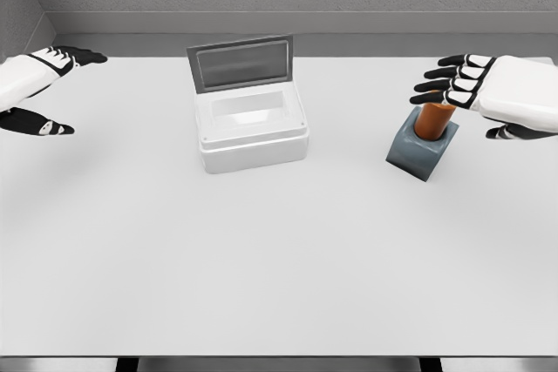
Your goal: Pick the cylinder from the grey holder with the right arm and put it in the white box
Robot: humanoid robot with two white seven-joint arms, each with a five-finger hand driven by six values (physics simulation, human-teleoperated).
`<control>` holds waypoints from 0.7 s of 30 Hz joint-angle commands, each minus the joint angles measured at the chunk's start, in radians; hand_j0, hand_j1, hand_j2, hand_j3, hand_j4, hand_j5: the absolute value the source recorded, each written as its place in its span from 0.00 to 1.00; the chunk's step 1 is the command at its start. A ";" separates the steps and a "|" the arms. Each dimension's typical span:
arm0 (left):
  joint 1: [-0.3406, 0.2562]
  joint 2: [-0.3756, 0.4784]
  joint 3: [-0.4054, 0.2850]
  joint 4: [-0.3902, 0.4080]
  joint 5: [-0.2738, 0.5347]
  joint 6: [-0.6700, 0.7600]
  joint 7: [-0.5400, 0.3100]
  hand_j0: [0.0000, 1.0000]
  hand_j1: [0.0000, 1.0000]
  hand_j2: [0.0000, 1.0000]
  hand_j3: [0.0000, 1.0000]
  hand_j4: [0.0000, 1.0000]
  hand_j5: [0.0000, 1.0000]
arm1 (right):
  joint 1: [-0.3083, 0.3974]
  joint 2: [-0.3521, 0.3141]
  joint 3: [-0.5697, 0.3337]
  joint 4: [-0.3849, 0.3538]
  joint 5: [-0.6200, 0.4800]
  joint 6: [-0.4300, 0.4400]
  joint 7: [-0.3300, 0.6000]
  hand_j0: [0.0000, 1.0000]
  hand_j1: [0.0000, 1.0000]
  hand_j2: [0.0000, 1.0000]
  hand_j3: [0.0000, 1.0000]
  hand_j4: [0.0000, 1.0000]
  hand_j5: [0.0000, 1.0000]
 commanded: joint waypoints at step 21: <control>0.026 -0.006 -0.047 -0.123 0.789 0.057 -0.293 1.00 1.00 1.00 1.00 1.00 1.00 | -0.295 0.318 0.006 0.281 0.054 0.001 0.455 1.00 1.00 1.00 1.00 1.00 1.00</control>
